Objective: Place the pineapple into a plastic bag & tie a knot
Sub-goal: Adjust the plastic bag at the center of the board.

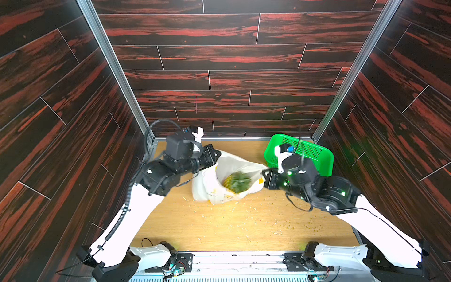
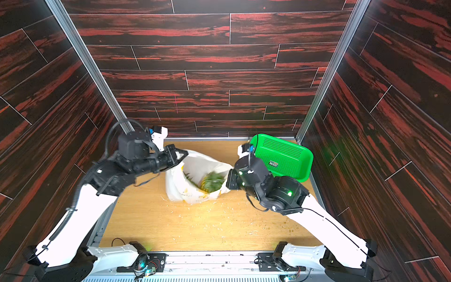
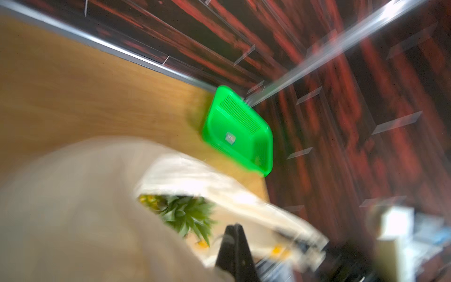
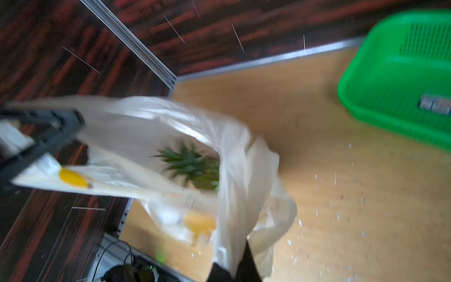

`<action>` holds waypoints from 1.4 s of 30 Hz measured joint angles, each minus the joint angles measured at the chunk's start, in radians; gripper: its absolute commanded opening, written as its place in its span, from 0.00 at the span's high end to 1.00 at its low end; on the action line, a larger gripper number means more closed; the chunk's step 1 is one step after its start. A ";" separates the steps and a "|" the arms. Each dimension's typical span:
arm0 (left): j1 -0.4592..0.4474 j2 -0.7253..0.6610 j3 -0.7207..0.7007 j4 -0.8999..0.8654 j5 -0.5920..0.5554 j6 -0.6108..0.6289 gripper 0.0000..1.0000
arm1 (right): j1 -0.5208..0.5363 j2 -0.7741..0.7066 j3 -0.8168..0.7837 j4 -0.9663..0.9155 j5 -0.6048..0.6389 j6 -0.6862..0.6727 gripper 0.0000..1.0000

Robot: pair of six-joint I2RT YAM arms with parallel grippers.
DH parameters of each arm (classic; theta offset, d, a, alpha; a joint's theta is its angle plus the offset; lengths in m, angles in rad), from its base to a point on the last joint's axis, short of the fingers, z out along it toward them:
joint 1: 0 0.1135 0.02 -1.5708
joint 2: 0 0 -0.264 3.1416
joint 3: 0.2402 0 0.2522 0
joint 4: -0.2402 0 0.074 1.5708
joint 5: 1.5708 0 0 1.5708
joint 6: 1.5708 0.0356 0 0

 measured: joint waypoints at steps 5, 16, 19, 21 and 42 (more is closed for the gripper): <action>0.000 0.122 0.227 -0.299 -0.023 0.245 1.00 | -0.028 0.066 0.099 0.085 0.006 -0.138 1.00; 0.000 0.071 0.085 -0.100 0.151 0.180 1.00 | -0.144 0.172 0.268 0.132 -0.032 -0.323 1.00; -0.003 0.056 0.045 -0.063 0.121 0.153 1.00 | -0.177 0.161 0.233 0.149 -0.054 -0.320 1.00; -0.003 0.061 0.041 -0.041 0.095 0.140 1.00 | -0.183 0.156 0.209 0.143 -0.067 -0.321 1.00; -0.001 -0.126 -0.352 0.219 0.183 0.236 0.47 | -0.184 -0.052 -0.088 0.197 -0.311 -0.304 1.00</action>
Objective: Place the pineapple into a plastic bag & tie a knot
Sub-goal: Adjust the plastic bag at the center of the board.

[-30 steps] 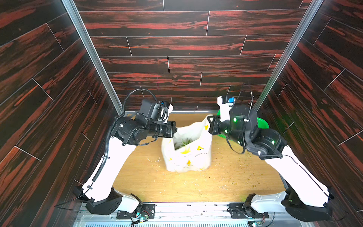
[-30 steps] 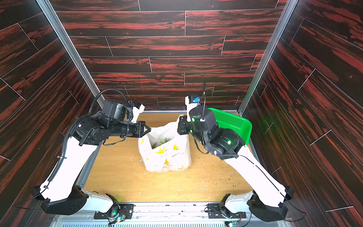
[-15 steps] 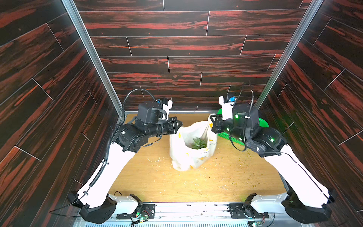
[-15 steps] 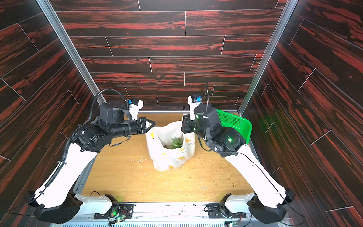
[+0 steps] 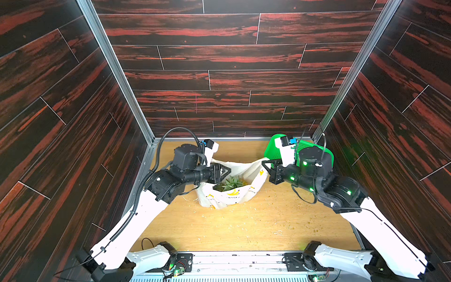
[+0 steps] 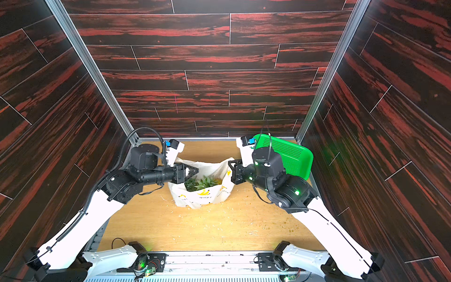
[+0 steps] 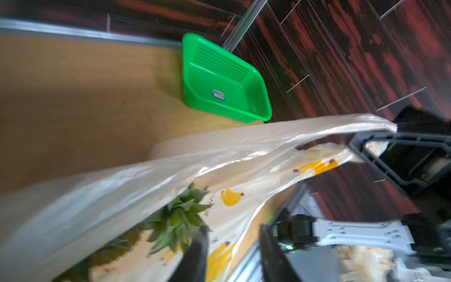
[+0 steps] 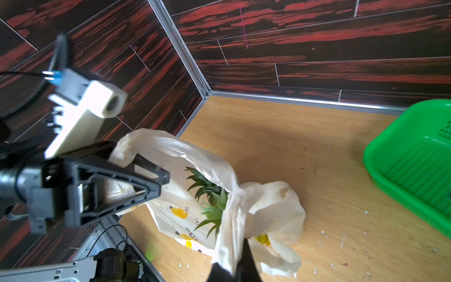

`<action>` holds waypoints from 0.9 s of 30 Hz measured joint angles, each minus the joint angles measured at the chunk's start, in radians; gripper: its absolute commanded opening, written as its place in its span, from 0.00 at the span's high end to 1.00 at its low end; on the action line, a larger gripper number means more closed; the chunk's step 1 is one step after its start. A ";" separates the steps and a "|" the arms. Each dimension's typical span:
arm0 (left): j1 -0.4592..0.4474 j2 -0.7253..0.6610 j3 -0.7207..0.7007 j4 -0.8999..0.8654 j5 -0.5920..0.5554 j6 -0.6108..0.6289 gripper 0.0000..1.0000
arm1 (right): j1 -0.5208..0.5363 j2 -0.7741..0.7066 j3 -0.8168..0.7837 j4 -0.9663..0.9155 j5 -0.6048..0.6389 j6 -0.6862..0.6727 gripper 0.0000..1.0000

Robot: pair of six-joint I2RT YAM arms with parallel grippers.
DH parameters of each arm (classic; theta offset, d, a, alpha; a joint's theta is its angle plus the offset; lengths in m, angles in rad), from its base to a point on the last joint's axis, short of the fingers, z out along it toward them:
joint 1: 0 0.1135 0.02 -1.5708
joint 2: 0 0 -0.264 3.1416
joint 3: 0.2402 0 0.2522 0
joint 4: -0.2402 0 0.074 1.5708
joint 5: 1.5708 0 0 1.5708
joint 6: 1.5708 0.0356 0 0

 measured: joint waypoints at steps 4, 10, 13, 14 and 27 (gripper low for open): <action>0.000 -0.085 -0.004 0.018 -0.116 0.047 0.37 | 0.000 0.058 0.069 0.000 -0.012 0.000 1.00; 0.000 -0.225 -0.014 0.001 -0.244 0.146 0.31 | 0.000 0.113 0.146 -0.034 -0.006 0.008 1.00; 0.000 -0.289 -0.032 -0.018 -0.272 0.216 0.27 | 0.000 0.156 0.209 -0.076 0.000 0.016 1.00; 0.000 -0.314 -0.048 -0.019 -0.277 0.240 0.26 | 0.000 0.172 0.233 -0.090 0.003 0.019 1.00; 0.000 -0.689 -0.327 0.061 -0.332 0.548 0.00 | -0.001 0.243 0.367 -0.203 0.001 0.021 1.00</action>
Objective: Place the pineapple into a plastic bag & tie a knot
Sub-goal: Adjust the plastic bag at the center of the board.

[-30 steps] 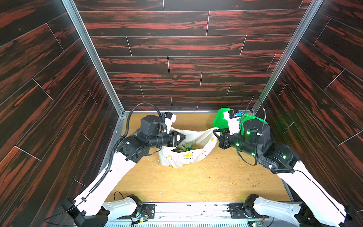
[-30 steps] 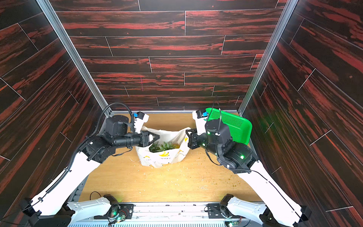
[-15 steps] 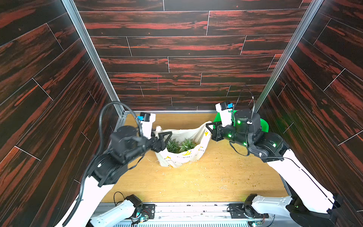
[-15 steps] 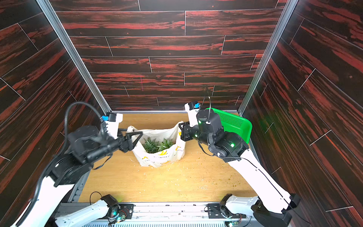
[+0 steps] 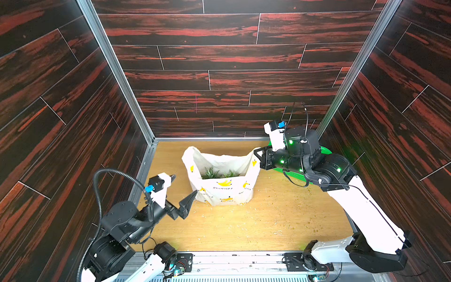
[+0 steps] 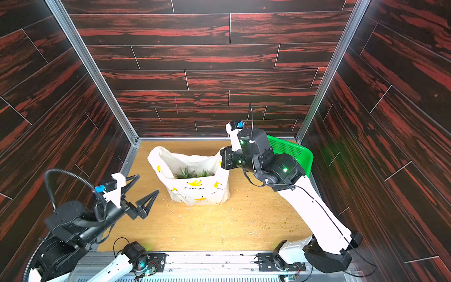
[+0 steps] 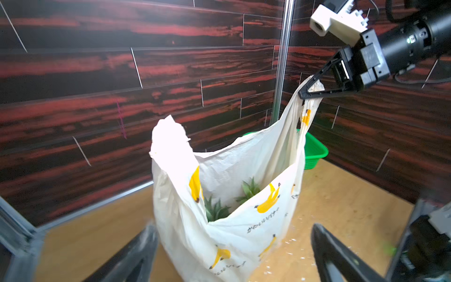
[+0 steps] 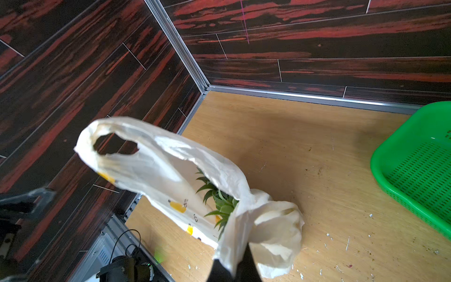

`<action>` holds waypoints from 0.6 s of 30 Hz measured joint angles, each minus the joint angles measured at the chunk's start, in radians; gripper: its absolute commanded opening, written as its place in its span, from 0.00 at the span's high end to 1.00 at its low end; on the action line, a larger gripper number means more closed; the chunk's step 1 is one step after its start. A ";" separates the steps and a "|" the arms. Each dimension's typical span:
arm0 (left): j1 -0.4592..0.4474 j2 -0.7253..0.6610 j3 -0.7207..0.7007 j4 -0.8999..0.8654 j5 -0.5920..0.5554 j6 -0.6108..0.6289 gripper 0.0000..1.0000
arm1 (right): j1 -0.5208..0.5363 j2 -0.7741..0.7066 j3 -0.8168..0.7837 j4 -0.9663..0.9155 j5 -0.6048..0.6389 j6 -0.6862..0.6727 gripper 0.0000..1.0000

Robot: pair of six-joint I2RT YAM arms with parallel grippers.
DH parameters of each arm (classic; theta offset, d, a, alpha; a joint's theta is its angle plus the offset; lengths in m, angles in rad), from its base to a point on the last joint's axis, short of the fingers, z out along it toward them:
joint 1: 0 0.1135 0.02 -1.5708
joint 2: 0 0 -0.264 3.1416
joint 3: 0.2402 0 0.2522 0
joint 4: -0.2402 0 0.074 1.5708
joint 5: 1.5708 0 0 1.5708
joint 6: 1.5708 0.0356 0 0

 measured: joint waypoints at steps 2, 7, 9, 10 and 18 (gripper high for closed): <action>0.000 0.006 0.000 -0.001 -0.022 0.055 0.00 | 0.000 0.000 0.001 -0.009 -0.005 -0.015 1.00; 0.000 0.071 0.002 -0.001 -0.074 0.204 0.00 | -0.005 -0.003 0.000 -0.027 -0.007 -0.056 1.00; 0.000 0.114 0.012 -0.006 -0.087 0.249 0.00 | -0.005 -0.011 -0.010 -0.026 -0.011 -0.063 1.00; 0.000 0.132 0.018 -0.008 -0.089 0.263 0.00 | -0.005 -0.016 -0.018 -0.024 -0.014 -0.064 1.00; 0.058 0.225 0.051 0.018 -0.061 0.315 0.00 | -0.010 -0.040 -0.045 -0.027 -0.032 -0.068 1.00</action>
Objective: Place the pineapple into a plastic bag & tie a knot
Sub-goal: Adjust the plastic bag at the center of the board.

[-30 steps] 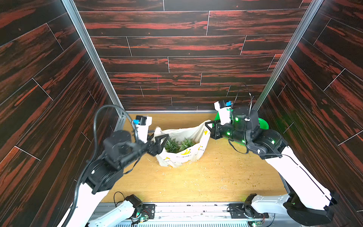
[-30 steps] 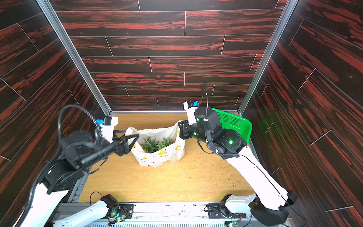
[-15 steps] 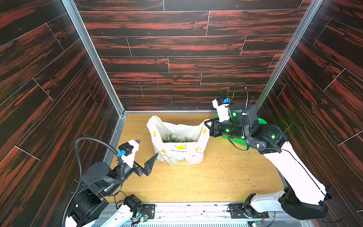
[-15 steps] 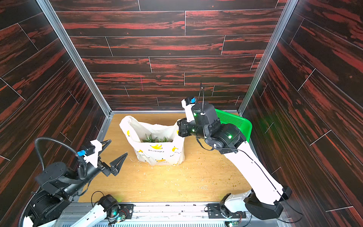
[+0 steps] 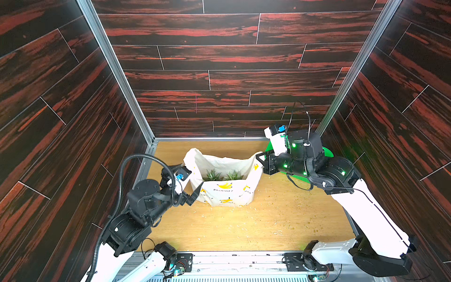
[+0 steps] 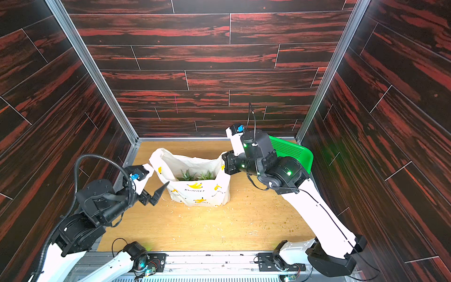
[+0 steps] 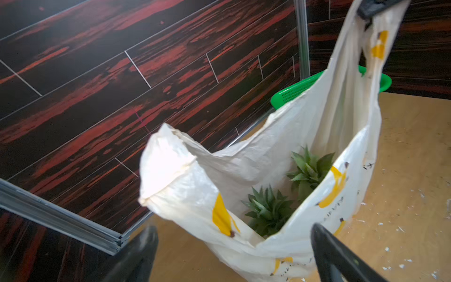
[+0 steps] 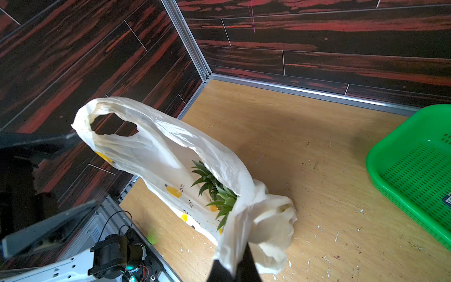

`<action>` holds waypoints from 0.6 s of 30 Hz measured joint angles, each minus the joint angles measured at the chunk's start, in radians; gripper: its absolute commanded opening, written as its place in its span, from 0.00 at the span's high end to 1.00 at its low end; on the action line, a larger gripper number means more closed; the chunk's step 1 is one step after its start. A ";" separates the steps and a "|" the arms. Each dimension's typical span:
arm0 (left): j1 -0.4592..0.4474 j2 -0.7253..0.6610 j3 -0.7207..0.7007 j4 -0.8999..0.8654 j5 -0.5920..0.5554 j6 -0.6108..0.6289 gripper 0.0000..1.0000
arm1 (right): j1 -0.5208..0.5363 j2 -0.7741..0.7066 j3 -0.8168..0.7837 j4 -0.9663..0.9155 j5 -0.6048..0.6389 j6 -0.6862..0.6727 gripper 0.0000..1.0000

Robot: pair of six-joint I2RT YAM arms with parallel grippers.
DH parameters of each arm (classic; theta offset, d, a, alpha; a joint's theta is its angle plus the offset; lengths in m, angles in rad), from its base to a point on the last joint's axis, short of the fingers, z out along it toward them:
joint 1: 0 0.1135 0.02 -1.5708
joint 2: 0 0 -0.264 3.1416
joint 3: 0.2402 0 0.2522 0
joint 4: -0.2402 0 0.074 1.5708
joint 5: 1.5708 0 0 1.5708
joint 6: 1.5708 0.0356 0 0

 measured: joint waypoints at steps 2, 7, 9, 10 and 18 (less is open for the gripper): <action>0.050 0.016 0.008 0.013 0.032 -0.010 0.01 | -0.009 -0.002 -0.002 -0.004 0.001 -0.006 1.00; 0.108 0.067 0.023 0.047 0.129 -0.047 0.01 | -0.027 -0.025 -0.025 -0.015 0.002 -0.010 1.00; 0.111 0.083 0.024 0.059 0.162 -0.053 0.01 | -0.028 -0.027 -0.026 -0.021 0.001 -0.010 1.00; 0.114 0.093 0.025 0.067 0.179 -0.056 0.03 | -0.028 -0.027 -0.027 -0.021 0.001 -0.010 1.00; 0.200 0.217 0.117 0.092 0.309 -0.079 0.51 | -0.030 -0.027 -0.031 -0.021 0.001 -0.010 1.00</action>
